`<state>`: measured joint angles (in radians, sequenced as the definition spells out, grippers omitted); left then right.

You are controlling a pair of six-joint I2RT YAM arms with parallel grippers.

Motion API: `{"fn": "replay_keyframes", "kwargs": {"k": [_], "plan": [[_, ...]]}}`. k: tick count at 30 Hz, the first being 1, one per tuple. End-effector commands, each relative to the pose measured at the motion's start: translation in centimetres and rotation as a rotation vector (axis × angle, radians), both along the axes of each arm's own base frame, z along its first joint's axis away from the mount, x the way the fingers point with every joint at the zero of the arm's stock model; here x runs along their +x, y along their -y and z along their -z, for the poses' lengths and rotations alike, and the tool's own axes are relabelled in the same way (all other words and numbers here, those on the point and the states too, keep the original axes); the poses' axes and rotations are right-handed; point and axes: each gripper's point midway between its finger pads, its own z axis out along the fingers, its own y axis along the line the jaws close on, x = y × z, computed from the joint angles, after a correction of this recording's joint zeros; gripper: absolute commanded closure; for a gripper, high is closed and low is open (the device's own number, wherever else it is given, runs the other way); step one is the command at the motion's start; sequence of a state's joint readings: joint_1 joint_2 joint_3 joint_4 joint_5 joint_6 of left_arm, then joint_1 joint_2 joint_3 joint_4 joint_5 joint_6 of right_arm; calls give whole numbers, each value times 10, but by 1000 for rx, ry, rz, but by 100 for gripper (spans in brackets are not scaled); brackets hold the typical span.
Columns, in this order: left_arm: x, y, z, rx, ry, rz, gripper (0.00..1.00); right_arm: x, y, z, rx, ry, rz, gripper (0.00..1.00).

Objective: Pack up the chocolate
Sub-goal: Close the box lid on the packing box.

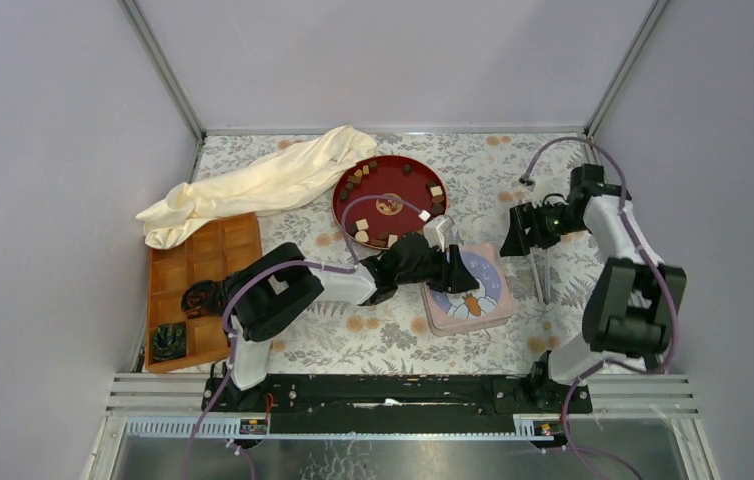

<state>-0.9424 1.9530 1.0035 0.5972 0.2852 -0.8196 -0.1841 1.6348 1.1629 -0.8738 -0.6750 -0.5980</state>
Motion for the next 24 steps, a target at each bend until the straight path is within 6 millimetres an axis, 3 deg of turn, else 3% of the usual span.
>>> {"fn": "replay_keyframes", "kwargs": {"k": [1,4,7,8,11,13,20,24], "plan": [[-5,-30,65,174,-90,-42,46,19,-19,-79,69,440,-161,2],[-5,-29,65,162,-94,-42,46,4,-45,-101,159,701,-284,0],[-6,-30,64,151,-101,-40,46,-4,-56,-94,118,792,-352,3],[-6,-30,65,151,-102,-40,46,-2,-56,-88,93,772,-351,9],[-5,-31,65,144,-105,-38,46,5,-50,-62,39,629,-323,62],[-5,-32,65,140,-108,-38,46,10,-46,-44,0,546,-305,76],[-5,-31,63,119,-110,-36,45,27,-39,40,-316,365,-216,85],[-3,-28,56,95,-99,-32,45,28,-24,60,-415,243,-183,86]]}}
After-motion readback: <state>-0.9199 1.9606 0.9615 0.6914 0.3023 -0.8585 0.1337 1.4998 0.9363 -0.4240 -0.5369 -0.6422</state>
